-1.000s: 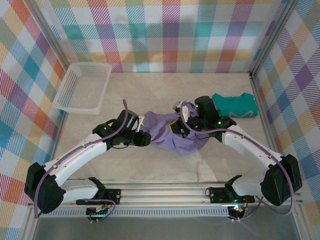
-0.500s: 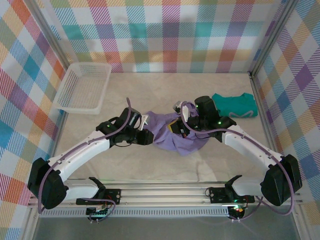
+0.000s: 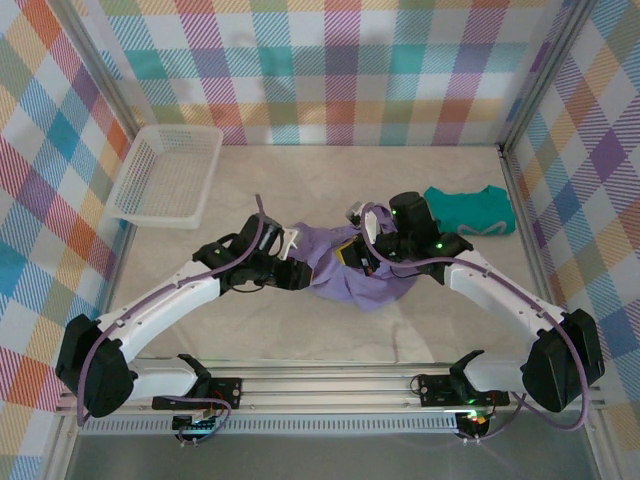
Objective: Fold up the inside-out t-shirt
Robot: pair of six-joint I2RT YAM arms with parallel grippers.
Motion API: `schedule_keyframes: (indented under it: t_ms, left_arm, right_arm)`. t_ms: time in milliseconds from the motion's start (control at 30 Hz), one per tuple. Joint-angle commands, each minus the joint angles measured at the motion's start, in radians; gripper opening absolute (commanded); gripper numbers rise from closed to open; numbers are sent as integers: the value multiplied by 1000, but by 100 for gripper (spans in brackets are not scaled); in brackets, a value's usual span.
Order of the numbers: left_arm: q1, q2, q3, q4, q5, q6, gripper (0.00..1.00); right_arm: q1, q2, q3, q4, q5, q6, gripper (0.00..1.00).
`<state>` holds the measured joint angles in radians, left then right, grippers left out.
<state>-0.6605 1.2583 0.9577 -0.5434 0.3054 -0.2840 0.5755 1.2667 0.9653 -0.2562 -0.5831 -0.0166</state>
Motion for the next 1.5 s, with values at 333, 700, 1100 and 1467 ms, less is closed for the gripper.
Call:
schedule_keyframes:
  t_ms: [333,700,1100,1467]
  left_arm:
    - [-39,45,23,-13,-42,52,32]
    - [-37,-84,32,-159,-190,22,0]
    - [-27,-140,56,-253,-173,48,0]
    - [-30,-119,44,-278,-159,76,14]
  right_arm:
    - [-6,-9,47,-26,7,-14,6]
    - [-6,-3,128,-212,233,-29,11]
    - [-6,-32,93,-144,83,-112,16]
    - [-7,10,183,-263,217,10,0]
